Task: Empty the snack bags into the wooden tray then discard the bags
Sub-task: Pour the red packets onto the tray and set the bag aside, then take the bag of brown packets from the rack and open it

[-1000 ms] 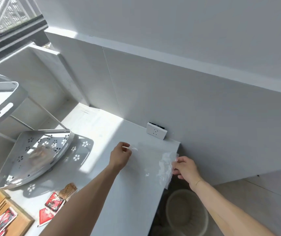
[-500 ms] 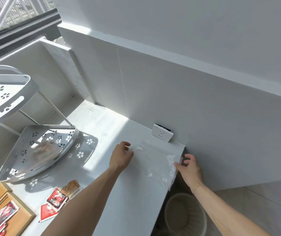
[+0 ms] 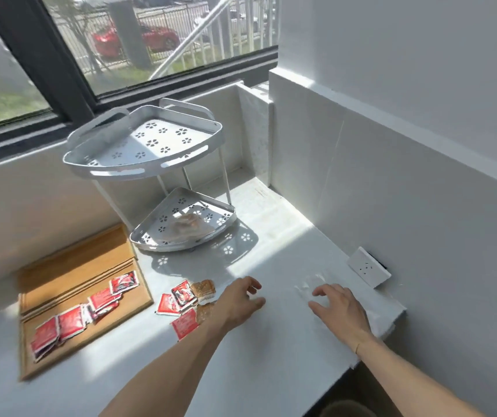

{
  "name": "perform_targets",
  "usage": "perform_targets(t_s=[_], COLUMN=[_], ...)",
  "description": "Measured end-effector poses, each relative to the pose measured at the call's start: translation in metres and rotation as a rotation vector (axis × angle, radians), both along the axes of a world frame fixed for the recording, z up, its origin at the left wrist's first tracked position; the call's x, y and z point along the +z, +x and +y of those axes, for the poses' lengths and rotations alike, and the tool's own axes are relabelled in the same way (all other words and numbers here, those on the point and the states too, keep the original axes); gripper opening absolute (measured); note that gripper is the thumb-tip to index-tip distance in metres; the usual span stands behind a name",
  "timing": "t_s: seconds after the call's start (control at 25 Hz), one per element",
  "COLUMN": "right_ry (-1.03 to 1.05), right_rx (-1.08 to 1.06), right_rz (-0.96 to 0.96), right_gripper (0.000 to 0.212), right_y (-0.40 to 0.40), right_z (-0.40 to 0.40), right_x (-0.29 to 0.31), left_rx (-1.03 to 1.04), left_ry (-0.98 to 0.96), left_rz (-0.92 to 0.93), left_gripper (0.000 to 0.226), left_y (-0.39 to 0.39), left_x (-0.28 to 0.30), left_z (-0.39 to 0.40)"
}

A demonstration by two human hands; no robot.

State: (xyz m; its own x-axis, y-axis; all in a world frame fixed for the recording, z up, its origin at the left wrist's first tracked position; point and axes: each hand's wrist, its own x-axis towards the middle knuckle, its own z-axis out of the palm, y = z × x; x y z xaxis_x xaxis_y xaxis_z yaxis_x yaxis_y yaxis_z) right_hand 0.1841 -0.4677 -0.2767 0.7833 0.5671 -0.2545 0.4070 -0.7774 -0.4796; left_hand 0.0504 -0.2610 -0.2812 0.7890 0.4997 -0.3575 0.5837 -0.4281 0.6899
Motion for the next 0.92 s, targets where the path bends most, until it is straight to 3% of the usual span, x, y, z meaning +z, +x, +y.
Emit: perform_targets(t_s=[0.32, 0.48, 0.92], right_ry=[0.080, 0.124, 0.067], right_rx=[0.432, 0.544, 0.692], right_rz=[-0.122, -0.231, -0.382], right_gripper=[0.028, 0.032, 0.043], right_y=[-0.011, -0.011, -0.018], right_z=[0.107, 0.166, 0.255], right_x=[0.036, 0.064, 0.071], left_rx=[0.206, 0.265, 0.236], left_ry=[0.175, 0.258, 0.445], left_rz=[0.009, 0.019, 0.073], left_gripper=[0.031, 0.033, 0.046], left_y=[-0.092, -0.119, -0.080], left_x=[0.040, 0.066, 0.081], left_z=[0.063, 0.101, 0.166])
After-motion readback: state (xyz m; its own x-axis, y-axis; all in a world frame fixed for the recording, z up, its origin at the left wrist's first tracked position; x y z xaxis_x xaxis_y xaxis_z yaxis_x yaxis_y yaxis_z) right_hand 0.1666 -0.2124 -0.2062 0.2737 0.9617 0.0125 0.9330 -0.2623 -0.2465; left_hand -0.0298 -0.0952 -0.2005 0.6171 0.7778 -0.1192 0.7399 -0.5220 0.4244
